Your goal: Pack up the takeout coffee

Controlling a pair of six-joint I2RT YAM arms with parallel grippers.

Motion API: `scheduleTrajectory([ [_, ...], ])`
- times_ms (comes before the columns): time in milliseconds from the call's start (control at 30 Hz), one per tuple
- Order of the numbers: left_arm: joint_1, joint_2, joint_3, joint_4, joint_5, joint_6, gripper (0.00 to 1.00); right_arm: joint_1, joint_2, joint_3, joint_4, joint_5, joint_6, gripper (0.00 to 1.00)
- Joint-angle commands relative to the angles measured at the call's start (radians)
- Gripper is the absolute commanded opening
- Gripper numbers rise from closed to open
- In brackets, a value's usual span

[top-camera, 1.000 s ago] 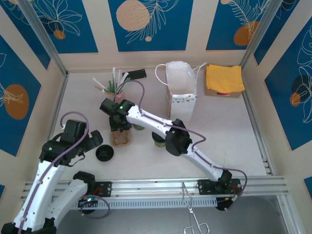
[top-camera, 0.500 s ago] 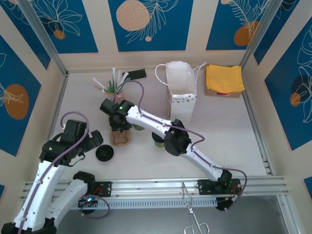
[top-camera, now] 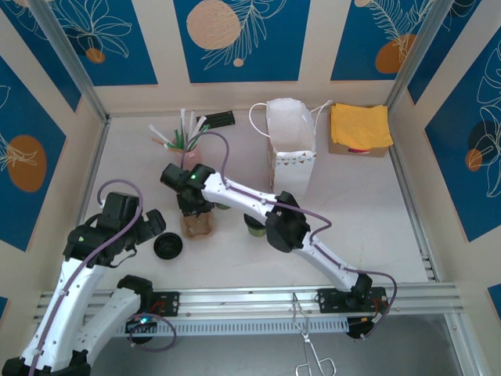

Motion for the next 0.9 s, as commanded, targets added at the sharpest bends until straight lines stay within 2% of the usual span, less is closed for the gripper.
scheduleTrajectory([
  [0,0.01,-0.012,-0.006,-0.003,0.01,0.019,1.0,0.02,-0.05,-0.054,-0.062,0.014,-0.042,0.4],
  [233,0.01,-0.013,-0.006,-0.002,0.017,0.022,1.0,0.017,-0.038,-0.038,-0.058,0.012,-0.031,0.47],
  [867,0.01,-0.016,-0.01,0.016,0.063,0.046,1.0,0.002,0.025,0.029,-0.073,-0.018,-0.023,0.48],
])
